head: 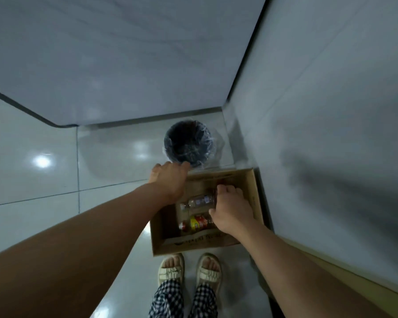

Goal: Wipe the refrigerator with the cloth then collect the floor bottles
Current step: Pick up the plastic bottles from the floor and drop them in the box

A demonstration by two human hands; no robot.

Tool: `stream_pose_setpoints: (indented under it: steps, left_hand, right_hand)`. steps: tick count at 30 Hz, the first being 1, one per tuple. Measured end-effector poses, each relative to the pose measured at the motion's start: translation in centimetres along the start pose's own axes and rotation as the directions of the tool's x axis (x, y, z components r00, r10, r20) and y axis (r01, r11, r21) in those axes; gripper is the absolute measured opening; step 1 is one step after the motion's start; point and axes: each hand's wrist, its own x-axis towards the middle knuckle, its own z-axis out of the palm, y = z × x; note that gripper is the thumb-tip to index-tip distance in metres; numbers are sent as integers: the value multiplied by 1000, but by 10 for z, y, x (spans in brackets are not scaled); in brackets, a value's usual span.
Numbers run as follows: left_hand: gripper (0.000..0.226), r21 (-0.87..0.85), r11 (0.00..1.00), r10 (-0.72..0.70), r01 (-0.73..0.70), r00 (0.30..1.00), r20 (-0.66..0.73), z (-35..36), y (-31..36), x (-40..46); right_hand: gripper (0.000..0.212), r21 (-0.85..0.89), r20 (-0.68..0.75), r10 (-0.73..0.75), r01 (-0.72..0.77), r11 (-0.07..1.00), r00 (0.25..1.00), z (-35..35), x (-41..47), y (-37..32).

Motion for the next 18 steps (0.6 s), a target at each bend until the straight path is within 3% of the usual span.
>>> stream_pose_setpoints:
  steps: [10,18]
  left_hand:
    - [56,-41,998,-56,53,994,-98,-124,-62,-153]
    - [54,-134,973,-200,187,975,-95,-142,-81,-272]
  right_hand:
    - [61,-41,-109,-94,91,995,990,-78,-138,-86]
    - [63,-214,-87,-282,259,942,955,-89,-211,-132]
